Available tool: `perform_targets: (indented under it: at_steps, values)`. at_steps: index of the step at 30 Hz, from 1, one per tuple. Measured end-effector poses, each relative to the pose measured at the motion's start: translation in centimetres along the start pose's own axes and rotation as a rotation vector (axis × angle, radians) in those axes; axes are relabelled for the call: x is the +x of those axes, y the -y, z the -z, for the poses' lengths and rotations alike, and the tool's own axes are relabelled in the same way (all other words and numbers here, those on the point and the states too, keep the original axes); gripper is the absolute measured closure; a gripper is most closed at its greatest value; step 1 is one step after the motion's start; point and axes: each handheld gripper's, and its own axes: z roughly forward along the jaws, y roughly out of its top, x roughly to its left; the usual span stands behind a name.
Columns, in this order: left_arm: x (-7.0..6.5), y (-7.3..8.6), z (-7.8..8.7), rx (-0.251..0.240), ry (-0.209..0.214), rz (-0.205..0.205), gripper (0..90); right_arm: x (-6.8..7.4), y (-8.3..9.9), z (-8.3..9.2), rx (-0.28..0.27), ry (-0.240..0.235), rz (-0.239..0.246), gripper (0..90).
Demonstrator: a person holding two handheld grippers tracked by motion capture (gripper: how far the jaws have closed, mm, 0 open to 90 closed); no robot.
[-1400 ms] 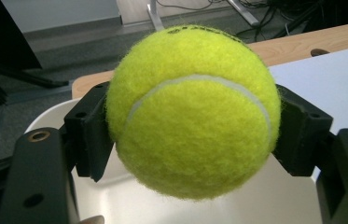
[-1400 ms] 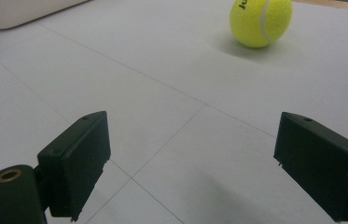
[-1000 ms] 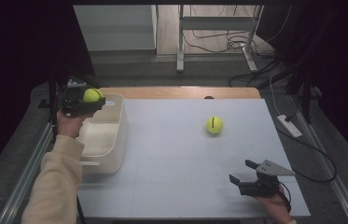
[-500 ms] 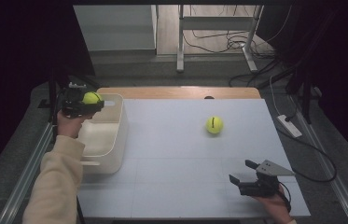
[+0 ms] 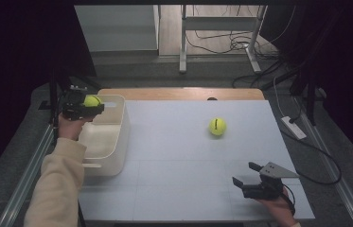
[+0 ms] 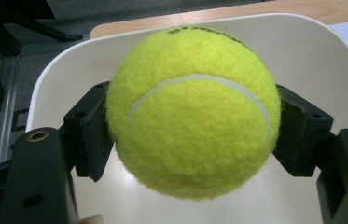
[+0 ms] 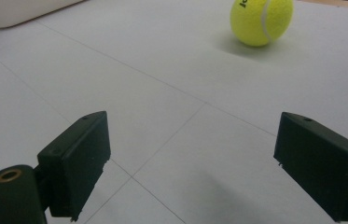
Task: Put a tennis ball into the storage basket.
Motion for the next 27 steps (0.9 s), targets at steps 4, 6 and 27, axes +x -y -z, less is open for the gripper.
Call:
perform_targets:
  at_steps: [4, 6, 27]
  values:
    - [0.0, 0.0, 0.0, -0.003, -0.002, 0.001, 25.9, 0.0, 0.0, 0.0, 0.0, 0.0, 0.0, 10.6]
    - [0.0, 0.0, 0.0, -0.003, -0.001, 0.002, 25.8, 0.0, 0.0, 0.0, 0.0, 0.0, 0.0, 10.6]
    - [-0.5, 0.0, 1.6, -0.074, 0.038, -0.006, 10.6, 0.0, 0.0, 0.0, 0.002, 0.0, 0.001, 10.6]
